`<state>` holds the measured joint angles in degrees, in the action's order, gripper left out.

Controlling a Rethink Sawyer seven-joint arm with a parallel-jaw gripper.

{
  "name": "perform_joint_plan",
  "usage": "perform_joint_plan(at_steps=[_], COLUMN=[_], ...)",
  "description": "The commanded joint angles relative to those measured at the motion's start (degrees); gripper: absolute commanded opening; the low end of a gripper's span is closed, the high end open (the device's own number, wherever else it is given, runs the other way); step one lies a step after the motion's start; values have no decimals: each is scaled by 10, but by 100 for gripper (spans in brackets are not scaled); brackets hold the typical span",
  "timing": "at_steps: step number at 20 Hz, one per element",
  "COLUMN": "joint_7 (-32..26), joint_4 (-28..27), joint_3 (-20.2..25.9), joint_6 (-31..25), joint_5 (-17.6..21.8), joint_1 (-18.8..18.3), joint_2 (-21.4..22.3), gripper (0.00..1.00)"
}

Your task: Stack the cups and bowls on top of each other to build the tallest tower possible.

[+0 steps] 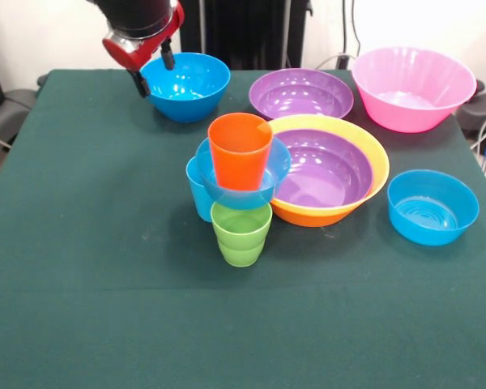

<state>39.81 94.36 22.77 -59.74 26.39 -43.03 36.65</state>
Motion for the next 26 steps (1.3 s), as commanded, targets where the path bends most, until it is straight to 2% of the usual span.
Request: perform_joint_plan(at_steps=[1,9,12,17,24,26], joint_7=[38,43,38,24,26,31], joint_4=[50,75,69,52,54,56], joint_3=[9,17,10,-7,-8,-8], joint_6=[139,205,185,119,113,127], joint_5=[44,34,29,33,26,28], joint_1=[-15,-25,-20,1,8,10], joint_2=[-34,-19,-28,-41,-36,-29], gripper=[100,100,100,100,100,100])
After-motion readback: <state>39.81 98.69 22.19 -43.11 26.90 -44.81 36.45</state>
